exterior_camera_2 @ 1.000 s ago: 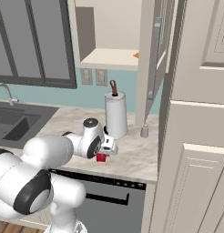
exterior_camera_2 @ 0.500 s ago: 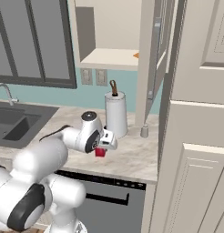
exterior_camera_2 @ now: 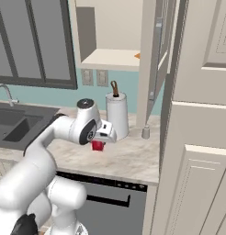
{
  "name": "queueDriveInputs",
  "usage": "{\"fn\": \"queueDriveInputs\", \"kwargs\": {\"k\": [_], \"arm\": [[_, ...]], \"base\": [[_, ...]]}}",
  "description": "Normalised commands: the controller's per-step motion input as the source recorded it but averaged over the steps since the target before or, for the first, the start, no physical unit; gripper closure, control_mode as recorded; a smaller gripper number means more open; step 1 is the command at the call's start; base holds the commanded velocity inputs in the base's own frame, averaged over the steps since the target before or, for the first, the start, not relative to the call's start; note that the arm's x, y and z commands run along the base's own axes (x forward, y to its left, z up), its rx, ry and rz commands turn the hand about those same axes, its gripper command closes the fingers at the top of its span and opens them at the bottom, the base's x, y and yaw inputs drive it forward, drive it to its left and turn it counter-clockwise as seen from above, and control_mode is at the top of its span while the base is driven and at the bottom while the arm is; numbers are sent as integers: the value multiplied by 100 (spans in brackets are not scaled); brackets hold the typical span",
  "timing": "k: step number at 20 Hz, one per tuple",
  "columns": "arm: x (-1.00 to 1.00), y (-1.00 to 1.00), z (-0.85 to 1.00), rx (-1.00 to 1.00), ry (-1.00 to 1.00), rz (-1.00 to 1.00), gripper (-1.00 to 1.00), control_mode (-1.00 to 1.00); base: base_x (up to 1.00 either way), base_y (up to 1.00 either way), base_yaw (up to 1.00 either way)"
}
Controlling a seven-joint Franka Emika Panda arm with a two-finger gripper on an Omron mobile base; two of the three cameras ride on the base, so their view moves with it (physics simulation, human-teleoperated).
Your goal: Pick the cereal and boxed food from the counter and place them in the cabinets closest to them.
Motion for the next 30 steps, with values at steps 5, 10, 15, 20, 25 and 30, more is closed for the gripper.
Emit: {"fn": "queueDriveInputs", "kwargs": {"k": [5,10,15,20,25,30], "arm": [[-46,-7,71,3,-1,-1,100,-100],[-35,0,77,2,-6,0,100,-100],[-22,0,84,1,-9,0,100,-100],[-20,0,84,1,-7,0,100,-100],[-14,0,83,0,-4,0,100,-100],[-4,0,54,1,-7,0,100,-100]], "base": [[0,0,0],[0,0,0],[0,0,0],[0,0,0],[0,0,0],[0,0,0]]}}
